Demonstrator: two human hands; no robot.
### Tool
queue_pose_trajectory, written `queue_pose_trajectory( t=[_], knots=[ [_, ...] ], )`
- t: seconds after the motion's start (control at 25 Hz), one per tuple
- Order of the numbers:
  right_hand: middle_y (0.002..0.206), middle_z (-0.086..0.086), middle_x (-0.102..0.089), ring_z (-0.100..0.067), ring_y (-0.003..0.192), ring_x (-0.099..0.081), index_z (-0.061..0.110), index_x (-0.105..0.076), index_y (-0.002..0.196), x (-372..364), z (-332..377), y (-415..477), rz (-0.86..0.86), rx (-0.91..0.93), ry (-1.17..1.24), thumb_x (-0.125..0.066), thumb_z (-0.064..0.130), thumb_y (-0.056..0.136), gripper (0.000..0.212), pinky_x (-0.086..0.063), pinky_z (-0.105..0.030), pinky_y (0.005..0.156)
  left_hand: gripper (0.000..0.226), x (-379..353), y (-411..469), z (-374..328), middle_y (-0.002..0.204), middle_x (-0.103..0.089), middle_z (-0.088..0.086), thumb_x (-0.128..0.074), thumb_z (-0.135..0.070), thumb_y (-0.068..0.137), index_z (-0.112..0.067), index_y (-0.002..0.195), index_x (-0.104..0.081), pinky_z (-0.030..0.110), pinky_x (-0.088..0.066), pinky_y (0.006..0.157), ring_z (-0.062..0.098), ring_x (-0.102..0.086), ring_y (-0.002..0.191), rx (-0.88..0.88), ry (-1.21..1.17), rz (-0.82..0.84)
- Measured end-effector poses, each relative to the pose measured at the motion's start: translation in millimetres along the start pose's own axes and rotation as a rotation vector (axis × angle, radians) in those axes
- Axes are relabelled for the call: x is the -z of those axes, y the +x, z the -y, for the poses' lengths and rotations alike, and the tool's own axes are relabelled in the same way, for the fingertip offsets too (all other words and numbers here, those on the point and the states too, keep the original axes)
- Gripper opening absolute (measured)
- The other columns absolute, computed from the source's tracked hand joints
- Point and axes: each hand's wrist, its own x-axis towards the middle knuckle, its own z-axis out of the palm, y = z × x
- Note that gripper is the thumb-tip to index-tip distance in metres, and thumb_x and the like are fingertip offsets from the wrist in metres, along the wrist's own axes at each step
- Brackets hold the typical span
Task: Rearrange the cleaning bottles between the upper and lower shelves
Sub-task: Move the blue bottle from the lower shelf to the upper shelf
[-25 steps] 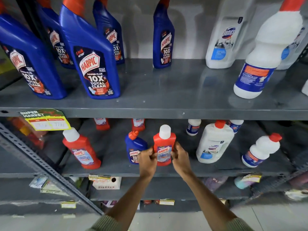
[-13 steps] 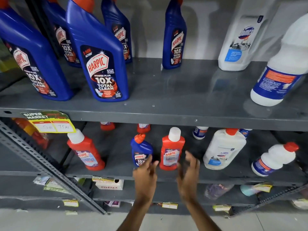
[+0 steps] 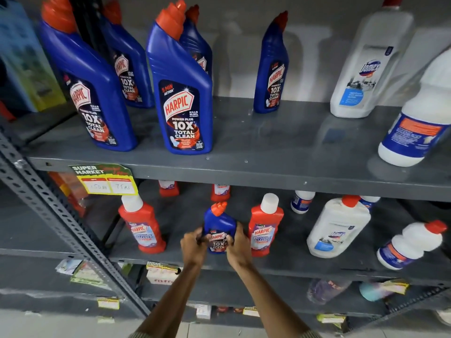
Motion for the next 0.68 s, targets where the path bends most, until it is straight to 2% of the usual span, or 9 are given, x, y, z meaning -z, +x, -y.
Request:
queue_pose_trajectory(
  t=[0.04, 0.12, 0.2, 0.28, 0.36, 0.44, 0.56, 0.6, 0.68],
  knots=[
    [0.124, -0.015, -0.067, -0.031, 0.112, -0.067, 0.007, -0.044, 0.138, 4, 3, -10, -0.013, 0.052, -0.011, -0.052, 0.004, 0.097, 0.042, -0.056, -0.039, 0.091, 0.019, 10, -10, -4, 0.059, -0.061, 0.001, -0.065, 0.008, 0.081, -0.009, 0.075, -0.072, 0.029, -0.047, 0.058, 0.009, -0.053, 0.059, -0.062, 0.005, -0.034],
    [0.115, -0.01, -0.07, -0.028, 0.103, -0.069, 0.009, -0.049, 0.133, 21, 15, -34, -0.034, 0.182, -0.01, -0.054, 0.008, 0.098, 0.036, -0.051, -0.021, 0.079, 0.027, 31, -33, -19, 0.055, -0.053, -0.009, -0.062, 0.012, 0.08, -0.013, 0.081, -0.074, 0.023, -0.038, 0.051, -0.001, -0.039, 0.054, -0.202, -0.009, -0.073],
    [0.11, -0.003, -0.072, -0.018, 0.098, -0.07, 0.014, -0.051, 0.132, 47, 38, -62, -0.061, 0.3, 0.033, -0.055, 0.008, 0.098, 0.035, -0.044, -0.005, 0.072, 0.04, 54, -57, -45, 0.052, -0.053, -0.017, -0.059, 0.015, 0.08, -0.015, 0.099, -0.077, 0.017, -0.035, 0.048, -0.003, -0.036, 0.049, -0.3, -0.057, -0.101],
    [0.107, 0.004, -0.071, -0.002, 0.092, -0.067, 0.018, -0.052, 0.134, 79, 67, -91, -0.111, 0.42, 0.084, -0.057, 0.008, 0.096, 0.039, -0.042, 0.001, 0.073, 0.045, 78, -81, -80, 0.051, -0.058, -0.022, -0.061, 0.015, 0.082, -0.013, 0.116, -0.072, 0.01, -0.035, 0.047, -0.005, -0.038, 0.046, -0.383, -0.104, -0.134],
    [0.104, 0.013, -0.069, 0.01, 0.089, -0.062, 0.023, -0.053, 0.135, 114, 100, -117, -0.178, 0.533, 0.114, -0.059, 0.012, 0.095, 0.042, -0.042, 0.0, 0.075, 0.044, 100, -99, -121, 0.069, -0.068, -0.037, -0.064, 0.01, 0.082, -0.013, 0.119, -0.071, 0.009, -0.041, 0.052, -0.012, -0.047, 0.054, -0.483, -0.154, -0.162],
    [0.108, 0.015, -0.07, 0.006, 0.098, -0.064, 0.028, -0.053, 0.134, 150, 135, -133, -0.246, 0.639, 0.144, -0.057, 0.023, 0.092, 0.042, -0.047, -0.01, 0.082, 0.034, 118, -109, -168, 0.077, -0.073, -0.033, -0.066, -0.002, 0.082, -0.014, 0.113, -0.073, 0.009, -0.04, 0.051, -0.016, -0.048, 0.06, -0.64, -0.201, -0.171],
    [0.107, 0.006, -0.072, -0.007, 0.094, -0.067, 0.027, -0.052, 0.136, 195, 183, -125, -0.335, 0.731, 0.146, -0.05, 0.041, 0.092, 0.046, -0.055, -0.024, 0.08, 0.019, 134, -98, -244, 0.058, -0.066, -0.017, -0.068, -0.017, 0.083, -0.013, 0.101, -0.071, 0.005, -0.033, 0.046, -0.014, -0.043, 0.048, -0.841, -0.147, -0.216],
    [0.106, 0.004, -0.073, -0.008, 0.092, -0.067, 0.028, -0.052, 0.134, 208, 197, -115, -0.366, 0.75, 0.157, -0.051, 0.04, 0.093, 0.043, -0.056, -0.027, 0.079, 0.015, 133, -90, -268, 0.049, -0.059, -0.018, -0.069, -0.02, 0.084, -0.014, 0.098, -0.072, 0.005, -0.033, 0.046, -0.012, -0.045, 0.045, -0.864, -0.118, -0.229],
    [0.102, 0.007, -0.072, -0.007, 0.089, -0.068, 0.03, -0.054, 0.131, 226, 217, -87, -0.376, 0.739, 0.213, -0.053, 0.027, 0.096, 0.035, -0.06, -0.038, 0.08, 0.008, 123, -69, -305, 0.047, -0.057, -0.022, -0.071, -0.019, 0.085, -0.013, 0.089, -0.074, 0.007, -0.031, 0.046, -0.011, -0.053, 0.044, -0.85, -0.08, -0.235]
  ],
)
